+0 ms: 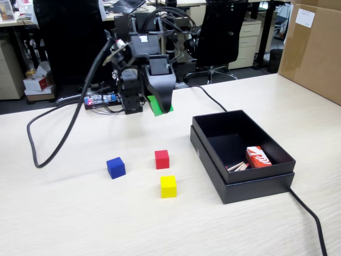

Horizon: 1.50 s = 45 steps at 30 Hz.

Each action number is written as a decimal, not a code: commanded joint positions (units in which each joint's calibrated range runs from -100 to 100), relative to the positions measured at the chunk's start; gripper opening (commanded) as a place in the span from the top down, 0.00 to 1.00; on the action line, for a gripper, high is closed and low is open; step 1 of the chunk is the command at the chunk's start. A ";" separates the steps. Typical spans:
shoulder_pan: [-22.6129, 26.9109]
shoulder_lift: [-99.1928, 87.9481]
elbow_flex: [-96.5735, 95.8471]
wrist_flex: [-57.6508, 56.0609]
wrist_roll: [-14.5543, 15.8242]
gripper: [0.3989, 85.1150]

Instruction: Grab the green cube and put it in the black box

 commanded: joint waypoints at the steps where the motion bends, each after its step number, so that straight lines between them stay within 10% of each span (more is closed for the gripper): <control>1: 2.69 -4.15 3.02 0.47 1.32 1.00; 43: 10.65 47.83 21.15 4.62 3.13 0.99; 45: 10.79 48.29 18.34 4.62 3.03 0.82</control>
